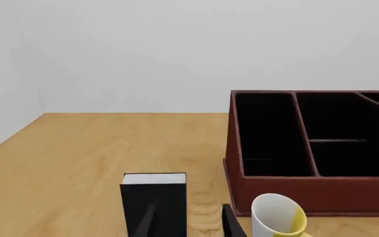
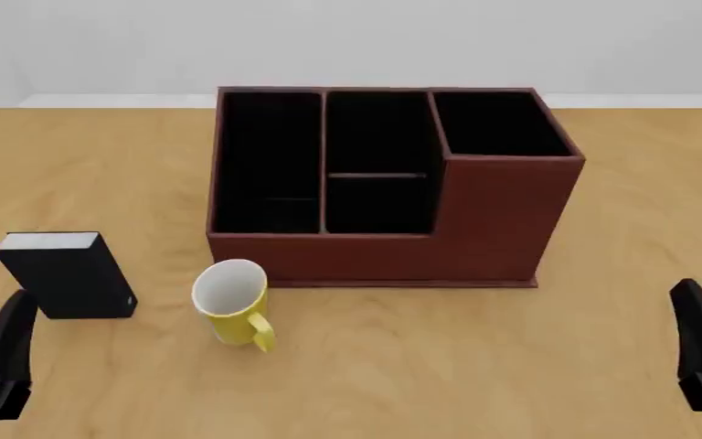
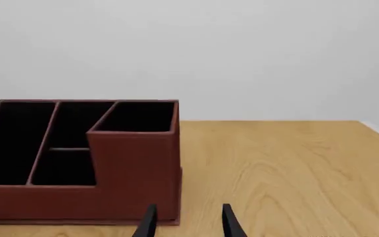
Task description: Pick up the yellow and white mug and place it to the right of the caddy.
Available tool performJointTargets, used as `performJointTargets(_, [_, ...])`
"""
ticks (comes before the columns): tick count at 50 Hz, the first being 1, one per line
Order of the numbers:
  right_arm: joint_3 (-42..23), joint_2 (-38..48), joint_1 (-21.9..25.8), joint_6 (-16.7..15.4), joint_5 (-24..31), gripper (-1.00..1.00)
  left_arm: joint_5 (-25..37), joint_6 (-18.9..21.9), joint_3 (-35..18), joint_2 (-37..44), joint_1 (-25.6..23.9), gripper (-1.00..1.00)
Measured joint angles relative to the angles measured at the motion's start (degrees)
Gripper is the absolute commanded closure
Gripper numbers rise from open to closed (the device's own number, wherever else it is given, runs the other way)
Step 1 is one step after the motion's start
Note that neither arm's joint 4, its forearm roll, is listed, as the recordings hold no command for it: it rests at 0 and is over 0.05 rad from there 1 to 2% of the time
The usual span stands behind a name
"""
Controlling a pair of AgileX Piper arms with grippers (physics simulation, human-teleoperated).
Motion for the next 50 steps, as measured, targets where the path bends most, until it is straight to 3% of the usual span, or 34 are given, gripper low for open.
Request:
performJointTargets(16, [0.9,-1.0,2.1,-0.7,1.2,-1.00,0.0,0.0,0.0,0.0,0.0,-1.00])
performJointTargets(29, [1.0,1.2,9.0,-1.3,1.4,-1.00,0.0,0.0,0.0,0.0,0.0,-1.00])
performJointTargets(50, [1.4,17.9,21.0,-1.8,-11.2,-1.00,0.0,0.0,0.0,0.0,0.0,-1.00])
